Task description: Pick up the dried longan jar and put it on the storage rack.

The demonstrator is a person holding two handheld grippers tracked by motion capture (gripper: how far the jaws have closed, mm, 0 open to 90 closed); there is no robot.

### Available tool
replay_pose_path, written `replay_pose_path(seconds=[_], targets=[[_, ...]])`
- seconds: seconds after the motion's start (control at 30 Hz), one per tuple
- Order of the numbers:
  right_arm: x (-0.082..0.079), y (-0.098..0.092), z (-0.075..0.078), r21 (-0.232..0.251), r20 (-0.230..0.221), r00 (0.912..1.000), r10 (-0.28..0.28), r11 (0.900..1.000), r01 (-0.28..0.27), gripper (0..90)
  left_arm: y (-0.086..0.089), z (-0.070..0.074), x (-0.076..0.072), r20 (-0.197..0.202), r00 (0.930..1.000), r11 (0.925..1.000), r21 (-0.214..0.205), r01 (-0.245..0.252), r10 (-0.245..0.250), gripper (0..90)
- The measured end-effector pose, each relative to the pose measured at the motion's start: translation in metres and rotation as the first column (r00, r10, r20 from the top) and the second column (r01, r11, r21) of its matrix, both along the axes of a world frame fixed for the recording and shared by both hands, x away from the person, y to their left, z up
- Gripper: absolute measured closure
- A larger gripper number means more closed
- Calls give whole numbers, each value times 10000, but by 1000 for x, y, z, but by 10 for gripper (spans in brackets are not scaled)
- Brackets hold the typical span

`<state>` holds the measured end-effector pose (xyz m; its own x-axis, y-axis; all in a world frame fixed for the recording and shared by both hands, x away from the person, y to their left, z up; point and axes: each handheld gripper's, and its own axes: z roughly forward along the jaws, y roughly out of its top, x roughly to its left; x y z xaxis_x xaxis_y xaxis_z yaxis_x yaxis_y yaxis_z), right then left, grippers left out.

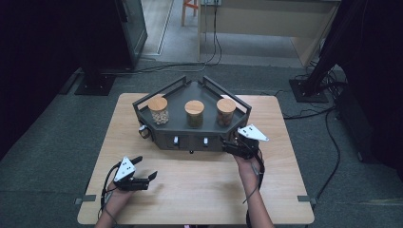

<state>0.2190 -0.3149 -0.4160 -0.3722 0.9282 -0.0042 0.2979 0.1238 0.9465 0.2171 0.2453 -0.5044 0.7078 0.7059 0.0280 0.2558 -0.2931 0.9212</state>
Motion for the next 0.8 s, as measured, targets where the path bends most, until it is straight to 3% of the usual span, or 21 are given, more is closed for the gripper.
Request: replay_pose_path(seconds=[0.3,0.43,0.6,0.8], targets=[[-14,-7,-15,450,33,9999,-145,9989,143,131,-1,0,0,-21,10000,10000,24,-6,6,108],[-20,-13,-22,874,38,9999,-112,9961,109,131,-1,0,0,-24,10000,10000,41,5,-5,109],[-28,-14,-29,450,36,9999,-108,9989,106,131,-1,0,0,-25,10000,10000,56,5,-5,109],[-38,-20,-40,512,12,9998,-192,9985,192,131,-2,0,0,-26,10000,9999,116,31,-31,108]])
